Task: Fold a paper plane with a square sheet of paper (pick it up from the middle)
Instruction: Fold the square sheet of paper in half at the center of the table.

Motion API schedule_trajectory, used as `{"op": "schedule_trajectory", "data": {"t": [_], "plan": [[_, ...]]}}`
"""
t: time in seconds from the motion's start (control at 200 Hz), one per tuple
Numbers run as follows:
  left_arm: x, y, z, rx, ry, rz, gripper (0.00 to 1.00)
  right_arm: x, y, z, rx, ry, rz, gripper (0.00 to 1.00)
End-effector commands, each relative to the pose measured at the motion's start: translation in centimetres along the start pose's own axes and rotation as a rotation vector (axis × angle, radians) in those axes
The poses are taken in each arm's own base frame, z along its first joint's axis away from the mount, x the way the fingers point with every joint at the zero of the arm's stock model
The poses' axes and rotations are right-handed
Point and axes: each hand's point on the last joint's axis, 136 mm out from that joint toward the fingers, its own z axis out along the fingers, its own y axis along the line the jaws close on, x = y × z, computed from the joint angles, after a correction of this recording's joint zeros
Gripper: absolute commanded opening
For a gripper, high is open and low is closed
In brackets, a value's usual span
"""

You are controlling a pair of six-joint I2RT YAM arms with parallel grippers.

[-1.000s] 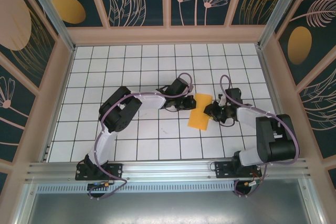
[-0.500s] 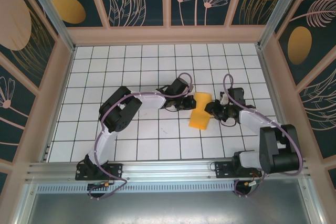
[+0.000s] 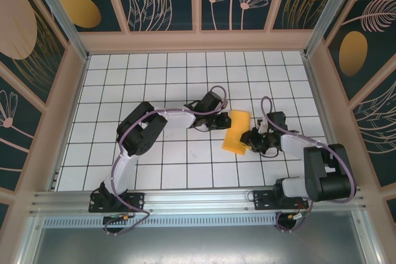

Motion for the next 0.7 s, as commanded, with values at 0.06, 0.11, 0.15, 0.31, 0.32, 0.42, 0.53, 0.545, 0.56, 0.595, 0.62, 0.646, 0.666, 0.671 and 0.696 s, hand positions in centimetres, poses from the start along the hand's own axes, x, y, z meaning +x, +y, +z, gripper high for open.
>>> {"op": "schedule_trajectory", "data": {"t": [0.06, 0.11, 0.15, 0.31, 0.32, 0.42, 0.53, 0.545, 0.56, 0.595, 0.62, 0.646, 0.666, 0.671, 0.696], "plan": [[3.6, 5.8, 1.9, -0.157, 0.102, -0.043, 0.12, 0.0, -0.1, -0.3, 0.027, 0.005, -0.01, 0.29], [3.5, 5.8, 1.9, -0.156, 0.102, -0.046, 0.12, -0.1, 1.0, -0.9, -0.008, -0.013, -0.028, 0.29], [3.6, 5.7, 1.9, -0.154, 0.103, -0.044, 0.12, -0.3, 2.0, -1.5, -0.039, -0.029, -0.045, 0.29], [3.5, 5.6, 1.9, -0.15, 0.103, -0.042, 0.12, 0.8, 3.0, -1.9, -0.11, -0.011, -0.048, 0.29], [3.5, 5.6, 1.9, -0.15, 0.103, -0.044, 0.12, 0.9, 2.9, -1.9, -0.106, -0.008, -0.046, 0.29], [3.5, 5.6, 1.9, -0.152, 0.102, -0.041, 0.12, 2.1, 2.0, -1.2, -0.099, 0.031, -0.029, 0.29], [3.5, 5.6, 1.9, -0.151, 0.104, -0.042, 0.12, 3.3, 1.5, -0.6, -0.103, 0.076, -0.032, 0.29], [3.5, 5.6, 1.9, -0.152, 0.103, -0.041, 0.12, 3.3, 1.3, -0.5, -0.092, 0.076, -0.029, 0.29], [3.5, 5.6, 1.9, -0.153, 0.103, -0.042, 0.12, 3.3, 1.2, -0.5, -0.085, 0.075, -0.025, 0.29], [3.5, 5.6, 1.9, -0.153, 0.103, -0.041, 0.12, 3.3, 0.7, -0.3, -0.067, 0.073, -0.018, 0.29], [3.5, 5.6, 1.9, -0.152, 0.104, -0.043, 0.12, 3.3, 0.3, -0.2, -0.049, 0.071, -0.01, 0.29], [3.5, 5.6, 1.9, -0.151, 0.104, -0.045, 0.12, 3.3, -0.2, -0.1, -0.029, 0.07, -0.005, 0.29], [3.4, 5.5, 1.9, -0.149, 0.102, -0.044, 0.12, 3.3, -0.5, 0.0, -0.013, 0.069, 0.001, 0.29], [3.4, 5.5, 1.9, -0.149, 0.102, -0.044, 0.12, 3.3, -0.6, 0.0, -0.01, 0.069, 0.003, 0.29], [3.4, 5.5, 1.9, -0.148, 0.103, -0.045, 0.12, 3.3, -1.0, 0.2, 0.009, 0.072, 0.01, 0.29]]}}
